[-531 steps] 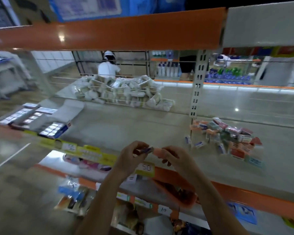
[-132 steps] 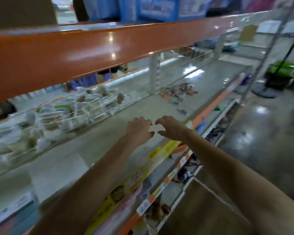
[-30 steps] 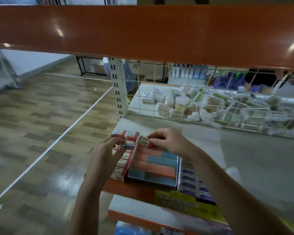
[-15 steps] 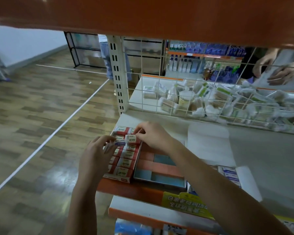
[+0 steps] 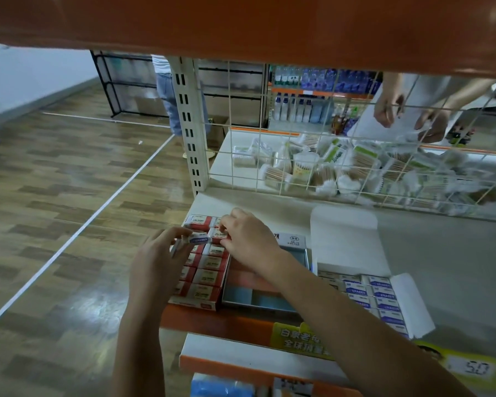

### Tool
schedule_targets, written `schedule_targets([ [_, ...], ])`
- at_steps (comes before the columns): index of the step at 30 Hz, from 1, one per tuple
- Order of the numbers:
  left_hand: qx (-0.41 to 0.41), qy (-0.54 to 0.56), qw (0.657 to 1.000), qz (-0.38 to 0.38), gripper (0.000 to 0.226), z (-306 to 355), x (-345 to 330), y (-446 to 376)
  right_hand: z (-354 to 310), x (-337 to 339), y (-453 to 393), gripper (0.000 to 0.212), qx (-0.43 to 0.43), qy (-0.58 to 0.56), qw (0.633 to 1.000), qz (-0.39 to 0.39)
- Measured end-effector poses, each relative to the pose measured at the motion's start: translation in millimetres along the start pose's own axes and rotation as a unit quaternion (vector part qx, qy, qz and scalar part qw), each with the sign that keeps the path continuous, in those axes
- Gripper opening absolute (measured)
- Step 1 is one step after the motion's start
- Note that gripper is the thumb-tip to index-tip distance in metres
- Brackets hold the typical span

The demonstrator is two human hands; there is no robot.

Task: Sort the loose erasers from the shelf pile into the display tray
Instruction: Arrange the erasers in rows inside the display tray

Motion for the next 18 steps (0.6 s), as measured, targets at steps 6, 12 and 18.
schedule_targets([
  [6,-0.043,0.008,0.999,-0.005,0.026,29,4,1,7,11,6,0.028,-0.016,-0.017,1.000,0.010],
  [12,-0.100,0.064,0.992,-0.035,0.024,85,-3,4,56,65,47,0.029,-0.078,-0.042,0.995,0.048],
  [18,-0.190,0.090,0.969,-0.131,0.021,152,-49,24,124,102,114,0.027,-0.207,-0.005,0.975,0.077],
])
Point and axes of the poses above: each hand's wrist, its own y-axis away from the middle knuckle, its own x-axis out of the back of the hand, z = x × y, the point moved 6 cm from there along -y, towards the middle knuckle, and after that the axes turned 4 degrees about z, right-handed, at the moved point
